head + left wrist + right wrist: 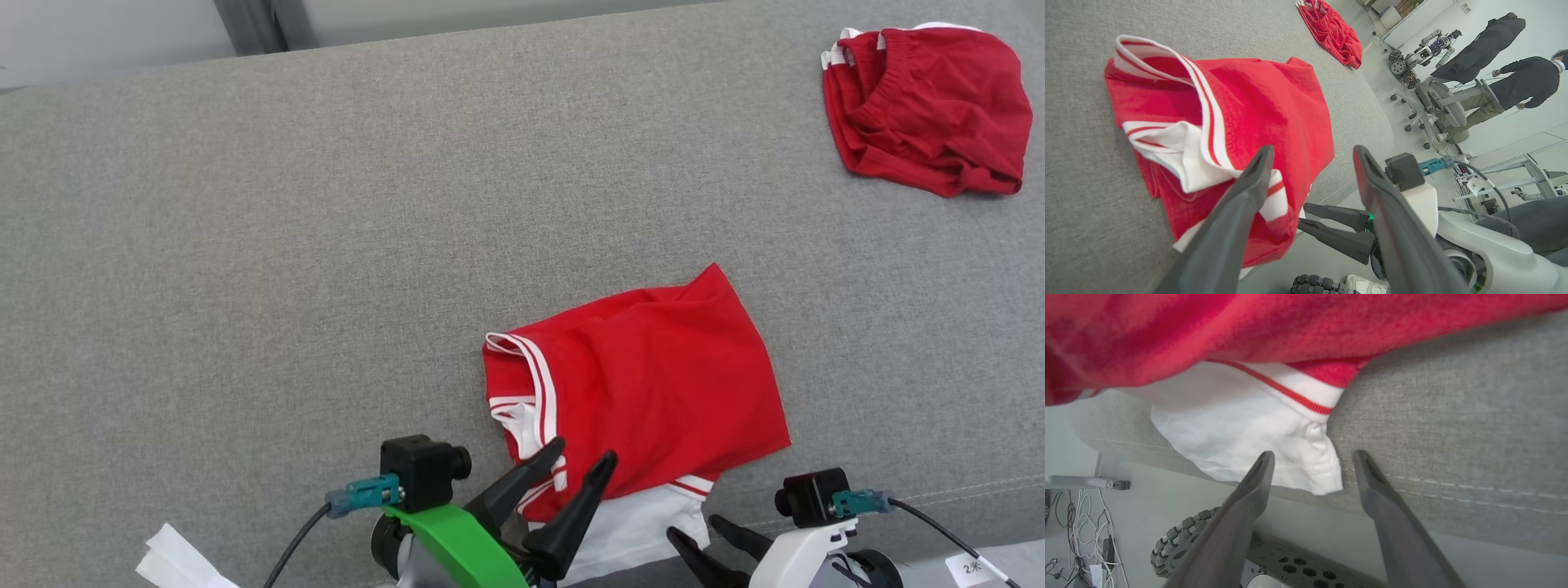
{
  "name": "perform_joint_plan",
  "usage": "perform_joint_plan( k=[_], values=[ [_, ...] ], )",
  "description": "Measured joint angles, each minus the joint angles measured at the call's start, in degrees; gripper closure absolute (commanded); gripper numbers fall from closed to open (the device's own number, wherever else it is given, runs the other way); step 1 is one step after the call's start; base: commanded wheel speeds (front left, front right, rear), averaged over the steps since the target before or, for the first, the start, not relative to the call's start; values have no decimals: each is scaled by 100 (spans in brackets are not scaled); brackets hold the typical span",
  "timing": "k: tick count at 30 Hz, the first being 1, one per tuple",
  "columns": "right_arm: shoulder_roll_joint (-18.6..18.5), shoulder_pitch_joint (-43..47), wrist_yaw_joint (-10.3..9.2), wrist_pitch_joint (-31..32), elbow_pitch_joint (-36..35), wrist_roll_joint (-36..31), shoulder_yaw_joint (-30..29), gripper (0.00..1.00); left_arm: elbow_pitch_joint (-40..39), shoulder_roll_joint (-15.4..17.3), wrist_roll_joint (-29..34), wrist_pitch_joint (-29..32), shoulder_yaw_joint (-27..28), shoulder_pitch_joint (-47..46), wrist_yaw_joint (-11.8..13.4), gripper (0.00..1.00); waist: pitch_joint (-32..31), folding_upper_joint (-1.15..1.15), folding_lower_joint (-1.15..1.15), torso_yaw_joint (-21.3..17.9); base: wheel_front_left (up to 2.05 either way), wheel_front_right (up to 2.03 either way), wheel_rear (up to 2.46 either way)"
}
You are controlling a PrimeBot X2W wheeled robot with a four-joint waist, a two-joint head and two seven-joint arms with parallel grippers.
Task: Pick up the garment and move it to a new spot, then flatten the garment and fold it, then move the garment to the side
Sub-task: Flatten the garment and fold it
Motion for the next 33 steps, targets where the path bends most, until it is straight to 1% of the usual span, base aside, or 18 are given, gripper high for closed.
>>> perform_joint_plan(
  k=[2,4,5,6,7,8,9,11,13,14,16,17,18,26,33],
  values=[
    [22,-2,38,-1,63,0,2,0,-13,-22,0,0,5,-5,0,0,-5,0,0,16,0,0,0],
    [51,-5,55,-2,127,43,-3,10,-26,-32,-2,-1,11,-8,0,0,-9,0,0,26,0,0,0],
    [68,-9,58,-2,154,57,-4,28,-32,-34,-7,-1,11,-9,0,0,-9,0,0,29,0,0,0],
    [83,-19,87,-2,183,58,-5,51,-41,-35,-7,-1,11,-9,0,0,-9,0,0,31,0,0,0],
    [100,-30,89,-2,219,83,-8,61,-49,-35,-7,-1,12,-9,0,0,-8,0,0,32,0,0,0],
    [120,-44,96,-2,252,121,-7,66,-55,-36,-8,0,12,-10,0,0,-7,0,0,32,0,0,0],
    [134,-58,112,-2,290,136,-5,68,-59,-36,-8,0,12,-11,0,0,-6,0,0,31,0,0,0],
    [154,-75,137,-2,369,142,9,66,-65,-37,-8,0,12,-14,0,0,-2,0,0,28,0,0,0],
    [211,-92,156,-1,434,142,53,71,-66,-37,-8,1,11,-16,0,0,0,0,0,25,0,0,0],
    [238,-98,185,-1,460,142,73,71,-67,-37,-8,8,10,-16,0,0,1,0,0,23,0,0,0],
    [296,-115,219,19,530,140,154,80,-66,-37,-8,44,8,-18,0,0,4,0,0,22,0,0,0],
    [319,-129,237,35,560,138,188,96,-66,-37,-8,48,7,-18,0,0,5,0,0,23,0,0,0],
    [341,-154,238,47,599,138,214,100,-64,-37,-8,49,5,-19,0,0,5,0,0,24,0,0,0],
    [463,-269,343,38,747,146,226,100,-43,-40,-11,51,-9,-38,0,0,-23,0,0,67,0,0,0],
    [623,-350,426,-112,724,330,94,100,11,-41,-13,49,-10,-38,0,0,-90,0,0,95,0,0,0]
  ],
)
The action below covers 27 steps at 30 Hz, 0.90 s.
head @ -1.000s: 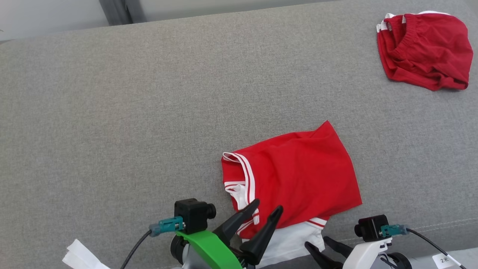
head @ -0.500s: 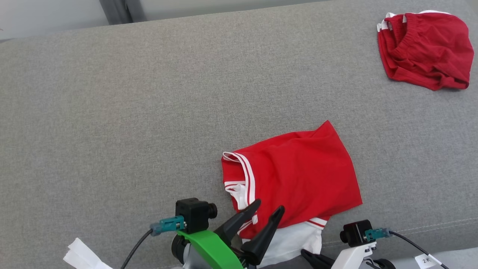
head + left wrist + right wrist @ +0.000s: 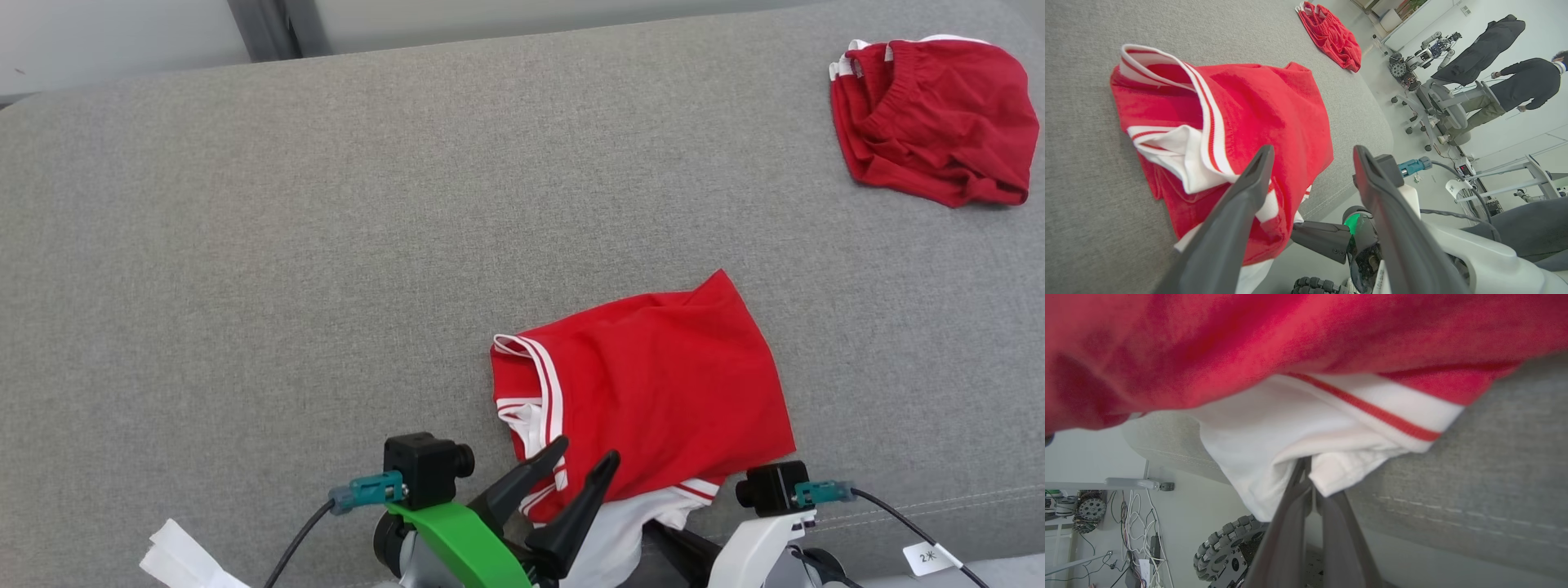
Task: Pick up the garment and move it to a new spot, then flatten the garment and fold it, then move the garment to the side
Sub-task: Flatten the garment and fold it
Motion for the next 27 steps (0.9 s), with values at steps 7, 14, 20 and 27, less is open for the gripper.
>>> perform_joint_plan(
  k=[7,14,20,27],
  values=[
    [194,-13,65,-174,-405,628,-419,100,0,2,0,-1,2,1,0,0,-44,0,0,-14,0,0,0],
    [225,-279,114,-202,-677,838,-606,100,-13,8,0,-1,-12,2,5,0,-27,0,0,-60,0,0,0],
    [171,-334,115,-201,-676,838,-600,100,-29,2,0,0,-37,2,7,0,0,0,0,-52,0,0,0],
    [176,-333,116,-191,-658,811,-489,100,-77,12,12,2,-46,2,13,0,114,0,0,-69,0,0,0]
  ],
)
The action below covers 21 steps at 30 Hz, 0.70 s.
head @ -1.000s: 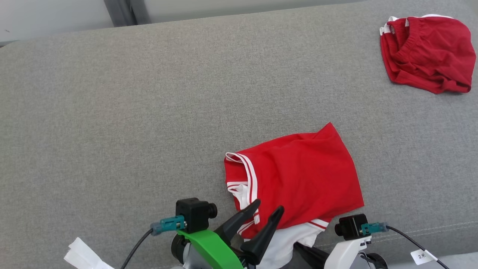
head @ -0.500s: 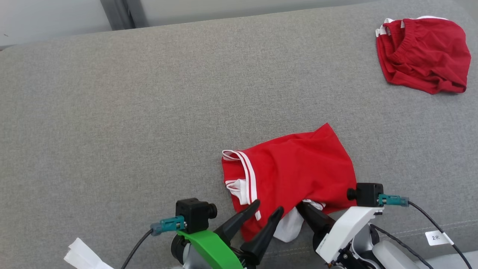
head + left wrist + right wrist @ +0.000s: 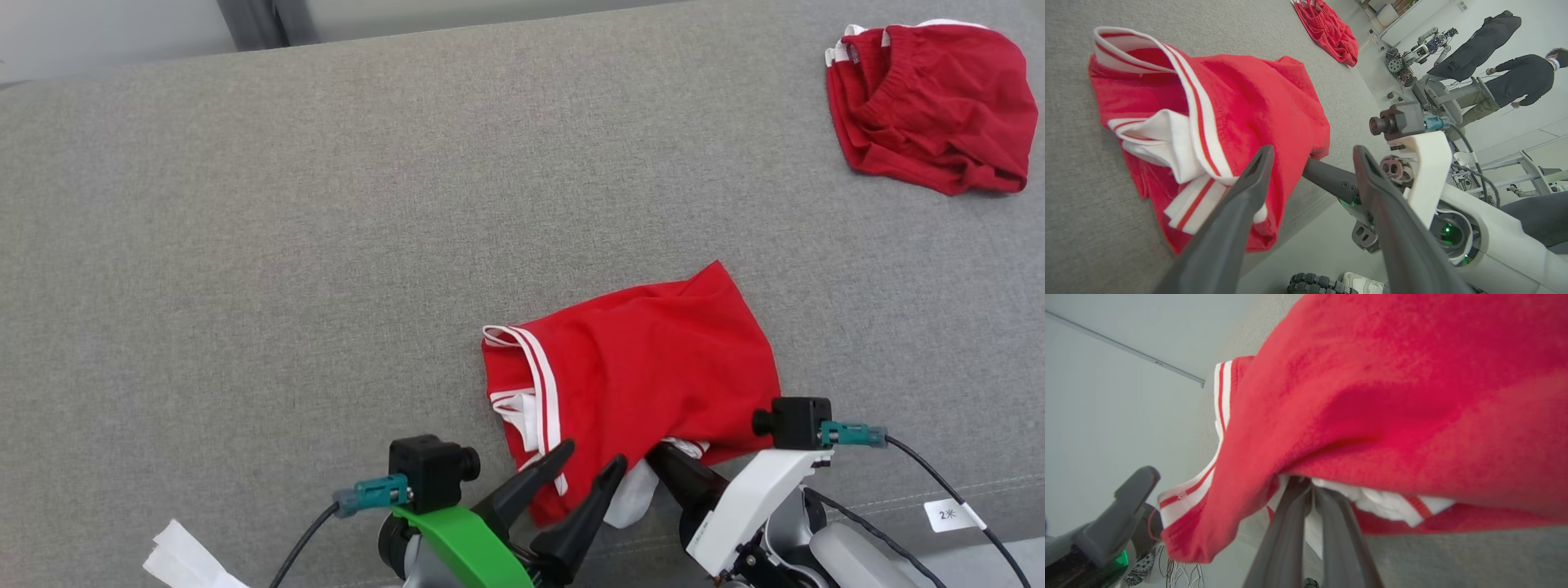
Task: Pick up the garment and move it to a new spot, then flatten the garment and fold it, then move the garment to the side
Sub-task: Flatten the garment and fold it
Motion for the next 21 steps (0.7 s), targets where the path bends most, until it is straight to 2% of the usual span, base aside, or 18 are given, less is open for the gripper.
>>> perform_joint_plan(
  k=[13,21],
  values=[
    [324,-64,-1,-112,474,-129,134,100,-20,4,46,101,-60,-137,0,0,219,0,0,-15,0,0,0],
    [505,-311,0,-387,622,-144,65,100,21,3,45,102,-59,-138,-1,0,231,0,0,20,0,0,0]
  ],
)
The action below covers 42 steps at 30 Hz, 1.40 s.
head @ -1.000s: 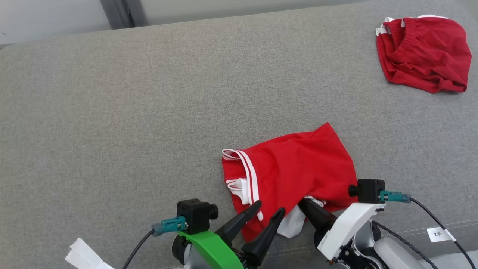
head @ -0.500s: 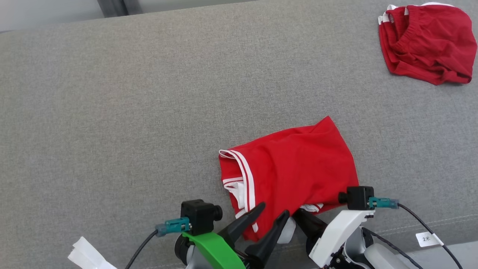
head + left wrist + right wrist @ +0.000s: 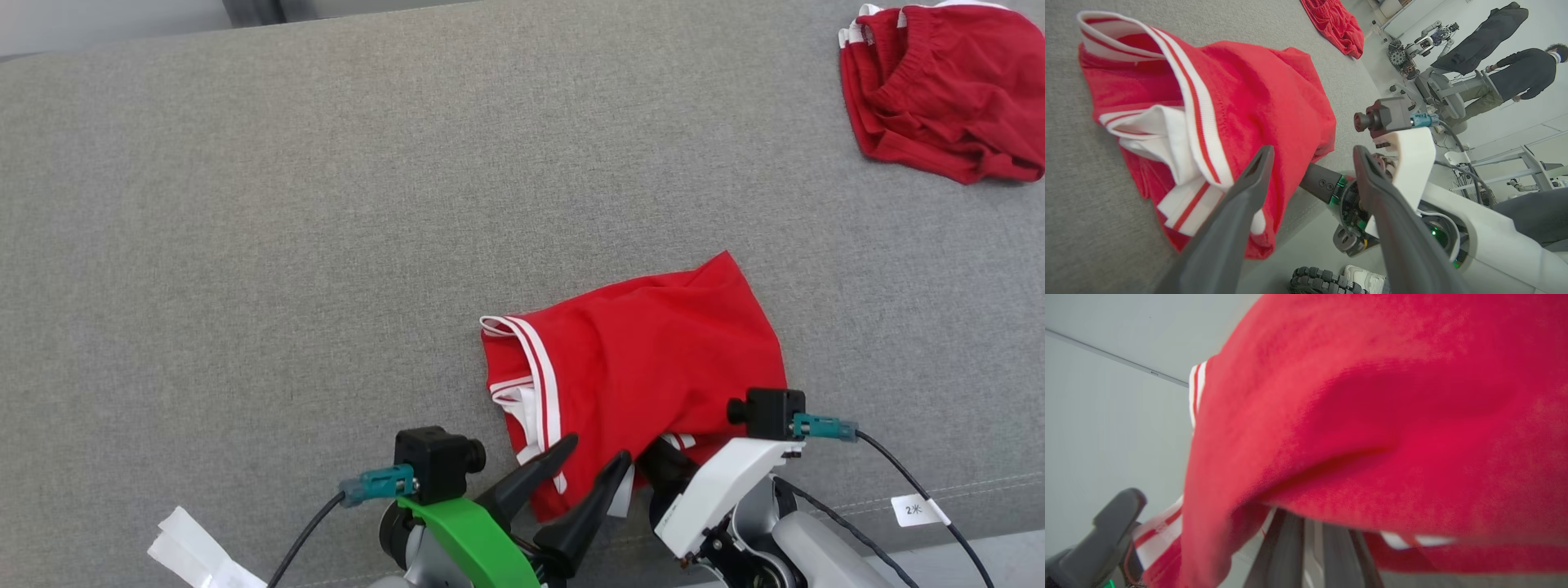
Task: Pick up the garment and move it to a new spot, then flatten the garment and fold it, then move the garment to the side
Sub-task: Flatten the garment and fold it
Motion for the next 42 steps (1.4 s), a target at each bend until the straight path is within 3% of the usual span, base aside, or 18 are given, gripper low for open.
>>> perform_joint_plan(
  k=[6,13,14,15,16,17,32,42],
  values=[
    [83,-198,-10,-322,249,44,-256,100,21,-9,0,10,-2,-10,-1,0,7,0,0,39,0,0,0],
    [108,-365,-62,-376,594,13,-165,100,71,-18,0,60,-27,-20,-12,0,4,0,0,97,0,0,0],
    [113,-366,-63,-374,633,-2,-133,86,75,-24,0,75,-38,-21,-12,0,0,0,0,114,0,0,0],
    [120,-374,-64,-372,680,-13,-66,60,74,-27,0,73,-37,-21,-12,0,-2,0,0,133,0,0,0],
    [119,-392,-70,-371,721,-64,-12,54,75,-27,0,73,-31,-21,-12,0,-3,0,0,146,0,0,0],
    [118,-420,-92,-372,761,-125,33,0,77,-27,0,73,-29,-21,-12,0,-4,0,0,156,0,0,0],
    [174,-632,-165,-434,918,-550,371,0,147,-25,-10,16,20,-20,-12,0,-196,0,0,88,0,0,0],
    [18,-553,-322,-550,792,-760,426,0,141,-26,-10,-3,15,-16,-12,0,-239,0,0,5,0,0,0]
  ],
)
